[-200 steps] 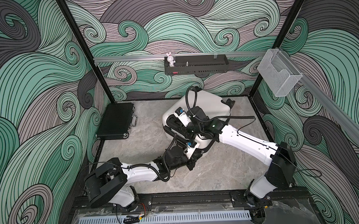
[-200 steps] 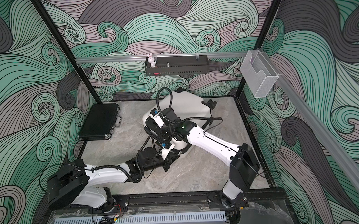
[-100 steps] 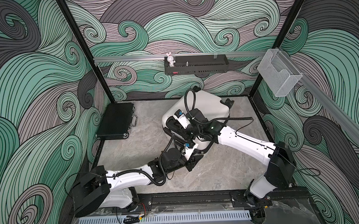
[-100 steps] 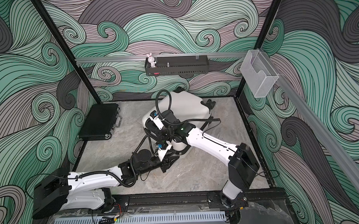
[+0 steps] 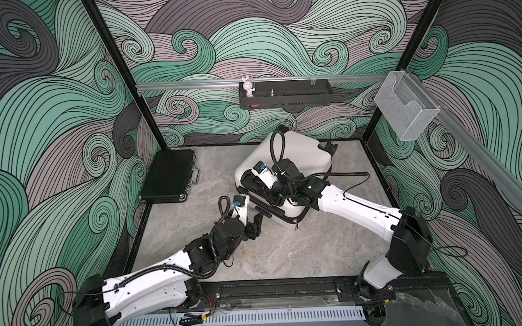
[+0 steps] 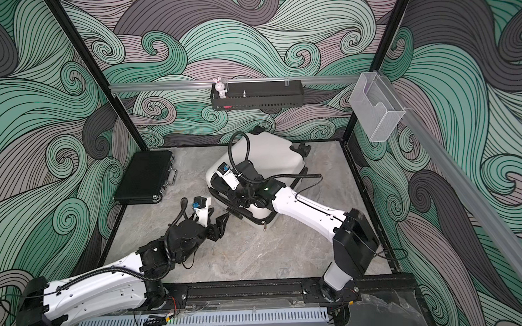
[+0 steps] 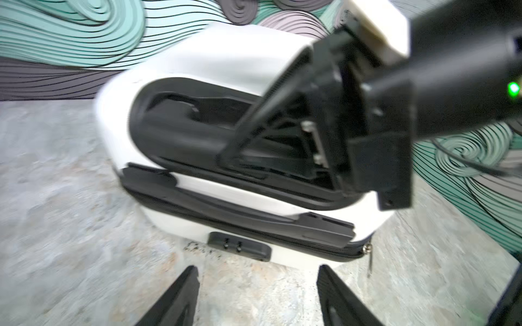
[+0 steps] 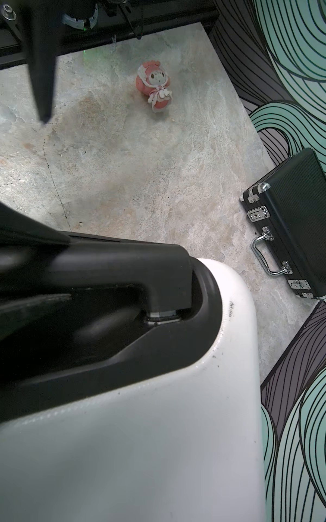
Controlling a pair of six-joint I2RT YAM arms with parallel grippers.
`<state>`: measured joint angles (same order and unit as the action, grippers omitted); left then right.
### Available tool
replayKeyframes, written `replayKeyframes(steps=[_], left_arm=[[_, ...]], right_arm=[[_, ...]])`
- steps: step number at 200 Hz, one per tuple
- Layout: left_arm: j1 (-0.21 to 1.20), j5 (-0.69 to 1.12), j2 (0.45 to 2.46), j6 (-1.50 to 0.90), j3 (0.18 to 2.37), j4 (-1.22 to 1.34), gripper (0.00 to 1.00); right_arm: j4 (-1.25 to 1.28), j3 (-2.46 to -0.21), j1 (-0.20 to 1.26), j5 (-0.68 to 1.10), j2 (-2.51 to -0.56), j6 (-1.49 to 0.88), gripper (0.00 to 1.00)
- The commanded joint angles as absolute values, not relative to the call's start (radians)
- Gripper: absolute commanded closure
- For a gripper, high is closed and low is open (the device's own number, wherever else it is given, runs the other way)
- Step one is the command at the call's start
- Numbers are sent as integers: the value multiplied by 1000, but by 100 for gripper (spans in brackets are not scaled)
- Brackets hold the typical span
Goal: Open the suitcase zippers
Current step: Place the suitcase at the center of the board.
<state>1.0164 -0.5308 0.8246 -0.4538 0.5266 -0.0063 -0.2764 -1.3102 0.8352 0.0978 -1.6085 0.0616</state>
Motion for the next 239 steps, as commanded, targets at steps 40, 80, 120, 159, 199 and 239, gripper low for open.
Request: replayKeyframes(steps=[40,80,120,159,199,239], left_arm=[[810,-529,639,-608,568,-301,23],[727,-451,660,-610,636,-358,23],[683,-381,855,-652,839,-493,23],[663,-303,997,-703,1001,-534,22],[582,-151,1127,-801,1103,-596,22],[541,-41,1189,-921,1108,-556,22]], right_arm=[[-26,-1363,896,319,-1653,0,94],[-15,-1378,915,299,-1632,-16,51],[-27,-1289,894,265,-1483,-20,41],[-20,-1076,767,310,-1237,-139,39],[-114,-847,618,375,-982,-259,40],[-125,-616,496,491,-805,-455,41]])
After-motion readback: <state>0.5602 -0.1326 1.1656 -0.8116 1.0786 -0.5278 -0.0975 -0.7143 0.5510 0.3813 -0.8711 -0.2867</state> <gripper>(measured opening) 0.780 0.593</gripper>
